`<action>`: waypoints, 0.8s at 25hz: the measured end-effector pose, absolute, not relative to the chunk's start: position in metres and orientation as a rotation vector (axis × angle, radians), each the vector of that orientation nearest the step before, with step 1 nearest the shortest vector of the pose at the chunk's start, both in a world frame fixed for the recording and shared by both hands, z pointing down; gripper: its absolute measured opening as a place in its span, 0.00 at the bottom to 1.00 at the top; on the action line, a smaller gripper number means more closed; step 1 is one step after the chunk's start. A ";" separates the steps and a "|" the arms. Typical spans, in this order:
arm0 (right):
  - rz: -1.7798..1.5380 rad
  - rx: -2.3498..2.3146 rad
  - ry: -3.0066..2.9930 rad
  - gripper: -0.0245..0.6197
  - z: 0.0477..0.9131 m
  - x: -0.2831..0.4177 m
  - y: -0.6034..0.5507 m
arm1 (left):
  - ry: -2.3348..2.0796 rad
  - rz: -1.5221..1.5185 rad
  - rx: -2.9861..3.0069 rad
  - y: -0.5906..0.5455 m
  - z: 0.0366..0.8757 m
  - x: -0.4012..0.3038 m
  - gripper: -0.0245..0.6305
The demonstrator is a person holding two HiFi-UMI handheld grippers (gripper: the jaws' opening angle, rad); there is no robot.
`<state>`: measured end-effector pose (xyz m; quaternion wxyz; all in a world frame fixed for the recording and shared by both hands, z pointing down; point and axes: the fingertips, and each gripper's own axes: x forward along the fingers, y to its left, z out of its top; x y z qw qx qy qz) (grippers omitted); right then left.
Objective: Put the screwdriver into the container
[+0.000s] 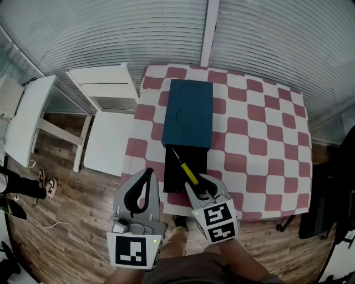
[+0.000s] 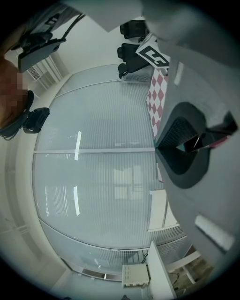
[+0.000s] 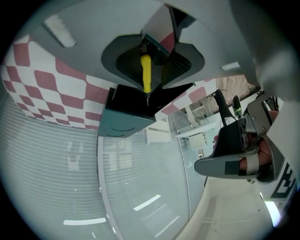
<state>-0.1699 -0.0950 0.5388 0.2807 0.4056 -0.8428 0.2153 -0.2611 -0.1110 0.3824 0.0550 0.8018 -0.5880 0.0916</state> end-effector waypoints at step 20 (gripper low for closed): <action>0.150 1.401 -2.674 0.08 0.309 -0.050 -0.117 | -1.900 0.028 2.635 -0.099 0.256 -0.152 0.04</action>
